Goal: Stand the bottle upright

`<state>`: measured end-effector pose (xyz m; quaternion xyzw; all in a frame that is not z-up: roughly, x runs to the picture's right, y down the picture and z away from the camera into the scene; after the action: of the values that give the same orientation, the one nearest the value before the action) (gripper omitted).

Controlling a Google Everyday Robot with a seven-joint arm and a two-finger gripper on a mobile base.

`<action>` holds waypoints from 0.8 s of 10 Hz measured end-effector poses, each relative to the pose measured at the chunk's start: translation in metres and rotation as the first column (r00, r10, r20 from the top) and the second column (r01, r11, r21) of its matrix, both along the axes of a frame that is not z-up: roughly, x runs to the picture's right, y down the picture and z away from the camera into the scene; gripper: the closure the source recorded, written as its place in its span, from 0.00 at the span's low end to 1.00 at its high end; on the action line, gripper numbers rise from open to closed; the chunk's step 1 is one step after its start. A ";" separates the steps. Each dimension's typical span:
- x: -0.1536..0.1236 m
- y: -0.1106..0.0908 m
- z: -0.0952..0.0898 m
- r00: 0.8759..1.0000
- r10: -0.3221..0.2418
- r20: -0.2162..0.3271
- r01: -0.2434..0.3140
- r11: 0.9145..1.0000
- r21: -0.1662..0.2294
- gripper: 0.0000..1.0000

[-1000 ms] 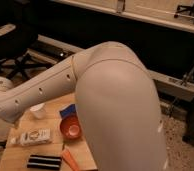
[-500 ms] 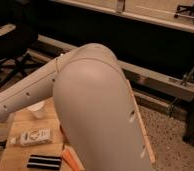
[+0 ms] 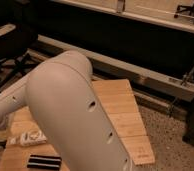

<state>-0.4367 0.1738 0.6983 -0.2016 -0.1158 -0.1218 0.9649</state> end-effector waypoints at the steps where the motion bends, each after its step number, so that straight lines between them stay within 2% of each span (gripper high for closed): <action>1: -0.003 0.014 0.005 1.000 0.000 -0.015 -0.001 0.999 -0.035 0.35; 3: -0.005 0.031 0.007 0.999 0.011 -0.036 -0.014 0.998 -0.069 0.35; 6: -0.006 0.057 -0.001 0.998 0.025 -0.053 -0.030 0.995 -0.100 0.35; 8: -0.004 0.076 0.002 0.996 0.039 -0.075 -0.049 0.990 -0.132 0.35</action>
<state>-0.4407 0.2501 0.7003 -0.2677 -0.0933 -0.0851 0.9552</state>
